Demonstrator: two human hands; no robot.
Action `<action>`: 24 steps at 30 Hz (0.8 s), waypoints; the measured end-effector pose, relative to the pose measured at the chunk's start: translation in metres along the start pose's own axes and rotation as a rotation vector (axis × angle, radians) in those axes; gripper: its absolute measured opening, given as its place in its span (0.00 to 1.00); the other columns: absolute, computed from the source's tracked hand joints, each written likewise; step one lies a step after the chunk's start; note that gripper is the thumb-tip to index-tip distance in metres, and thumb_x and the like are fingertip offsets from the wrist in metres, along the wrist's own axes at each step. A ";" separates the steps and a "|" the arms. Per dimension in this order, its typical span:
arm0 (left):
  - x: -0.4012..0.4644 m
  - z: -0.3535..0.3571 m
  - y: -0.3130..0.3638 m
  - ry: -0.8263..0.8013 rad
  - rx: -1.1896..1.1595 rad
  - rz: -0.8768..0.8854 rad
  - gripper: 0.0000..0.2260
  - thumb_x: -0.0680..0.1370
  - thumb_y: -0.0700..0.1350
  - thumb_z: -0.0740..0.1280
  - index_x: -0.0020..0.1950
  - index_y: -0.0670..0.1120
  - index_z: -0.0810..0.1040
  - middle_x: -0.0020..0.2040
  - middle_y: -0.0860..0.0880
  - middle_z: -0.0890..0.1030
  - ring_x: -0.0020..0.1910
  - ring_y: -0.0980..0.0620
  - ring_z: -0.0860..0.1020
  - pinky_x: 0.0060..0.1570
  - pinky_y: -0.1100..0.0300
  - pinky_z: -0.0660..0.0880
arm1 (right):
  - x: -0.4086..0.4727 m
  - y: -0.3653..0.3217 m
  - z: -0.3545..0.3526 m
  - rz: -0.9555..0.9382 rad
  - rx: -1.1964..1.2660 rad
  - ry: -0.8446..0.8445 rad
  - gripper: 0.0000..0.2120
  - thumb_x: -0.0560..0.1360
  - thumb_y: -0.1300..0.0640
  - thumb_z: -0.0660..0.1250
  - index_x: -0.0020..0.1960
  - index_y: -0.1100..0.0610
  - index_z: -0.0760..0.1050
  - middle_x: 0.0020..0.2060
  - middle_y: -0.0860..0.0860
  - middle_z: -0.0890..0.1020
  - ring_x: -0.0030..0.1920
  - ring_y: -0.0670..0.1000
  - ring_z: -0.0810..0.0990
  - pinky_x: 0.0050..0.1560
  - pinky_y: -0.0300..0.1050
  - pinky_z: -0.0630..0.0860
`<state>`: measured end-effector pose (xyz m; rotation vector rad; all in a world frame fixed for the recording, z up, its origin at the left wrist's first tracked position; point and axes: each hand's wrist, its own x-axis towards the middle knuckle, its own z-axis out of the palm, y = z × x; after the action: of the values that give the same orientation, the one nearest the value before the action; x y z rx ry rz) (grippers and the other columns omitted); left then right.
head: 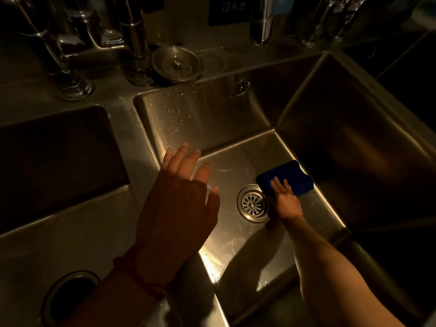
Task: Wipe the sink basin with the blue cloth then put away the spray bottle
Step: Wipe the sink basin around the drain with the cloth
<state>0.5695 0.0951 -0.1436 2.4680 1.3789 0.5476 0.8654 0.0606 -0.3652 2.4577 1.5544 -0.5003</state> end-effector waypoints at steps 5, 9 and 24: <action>0.000 -0.001 0.002 0.019 -0.035 -0.004 0.17 0.69 0.44 0.66 0.52 0.34 0.80 0.57 0.33 0.78 0.62 0.34 0.72 0.63 0.40 0.54 | -0.024 0.011 0.014 0.024 0.028 -0.030 0.27 0.82 0.50 0.53 0.77 0.51 0.48 0.78 0.47 0.47 0.77 0.52 0.44 0.73 0.52 0.58; 0.000 -0.001 0.001 0.023 -0.028 0.005 0.13 0.69 0.41 0.72 0.50 0.34 0.80 0.56 0.33 0.79 0.60 0.34 0.74 0.61 0.39 0.54 | -0.021 0.009 0.013 0.019 0.014 -0.028 0.27 0.82 0.51 0.53 0.77 0.52 0.47 0.78 0.48 0.46 0.77 0.53 0.43 0.73 0.52 0.57; 0.000 -0.002 0.003 0.039 -0.033 -0.004 0.15 0.67 0.38 0.74 0.51 0.34 0.80 0.57 0.33 0.78 0.61 0.35 0.74 0.62 0.42 0.53 | -0.015 0.002 0.008 0.016 0.004 -0.015 0.27 0.82 0.54 0.54 0.78 0.54 0.47 0.78 0.49 0.47 0.77 0.54 0.44 0.73 0.53 0.59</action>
<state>0.5711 0.0941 -0.1410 2.4402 1.3770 0.6154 0.8595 0.0447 -0.3668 2.4613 1.5286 -0.5185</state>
